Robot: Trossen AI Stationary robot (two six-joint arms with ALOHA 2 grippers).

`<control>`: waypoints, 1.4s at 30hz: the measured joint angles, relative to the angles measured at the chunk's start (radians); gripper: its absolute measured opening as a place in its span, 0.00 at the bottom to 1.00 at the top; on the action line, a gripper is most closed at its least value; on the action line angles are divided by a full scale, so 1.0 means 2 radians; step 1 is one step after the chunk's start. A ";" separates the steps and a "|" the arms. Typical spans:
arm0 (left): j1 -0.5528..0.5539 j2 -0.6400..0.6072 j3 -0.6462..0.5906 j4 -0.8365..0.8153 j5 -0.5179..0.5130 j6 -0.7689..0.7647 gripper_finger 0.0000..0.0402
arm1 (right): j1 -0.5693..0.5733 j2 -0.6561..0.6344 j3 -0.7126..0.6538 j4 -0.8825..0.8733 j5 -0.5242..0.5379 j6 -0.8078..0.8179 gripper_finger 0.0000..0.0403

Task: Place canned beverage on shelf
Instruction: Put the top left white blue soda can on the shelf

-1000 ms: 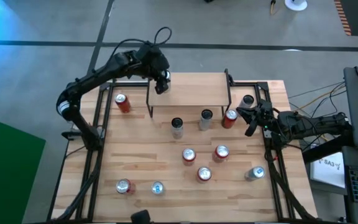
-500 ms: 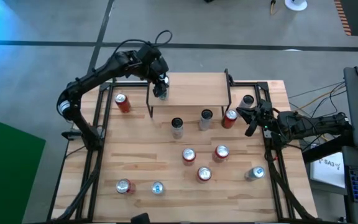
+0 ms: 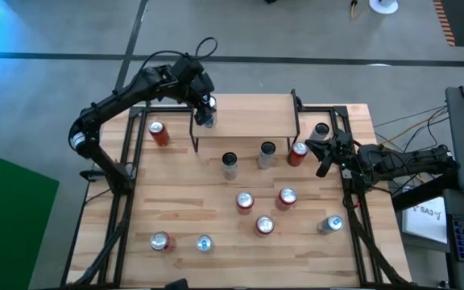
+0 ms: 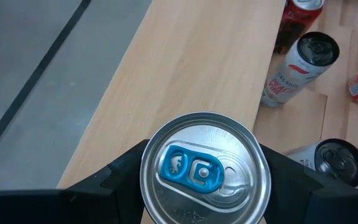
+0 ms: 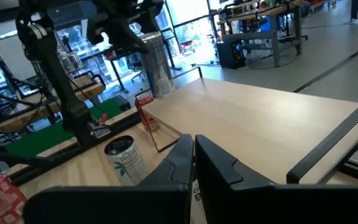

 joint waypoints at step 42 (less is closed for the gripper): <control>0.000 -0.058 -0.119 0.070 -0.015 -0.027 0.63 | 0.000 0.003 0.000 0.000 0.000 0.000 0.02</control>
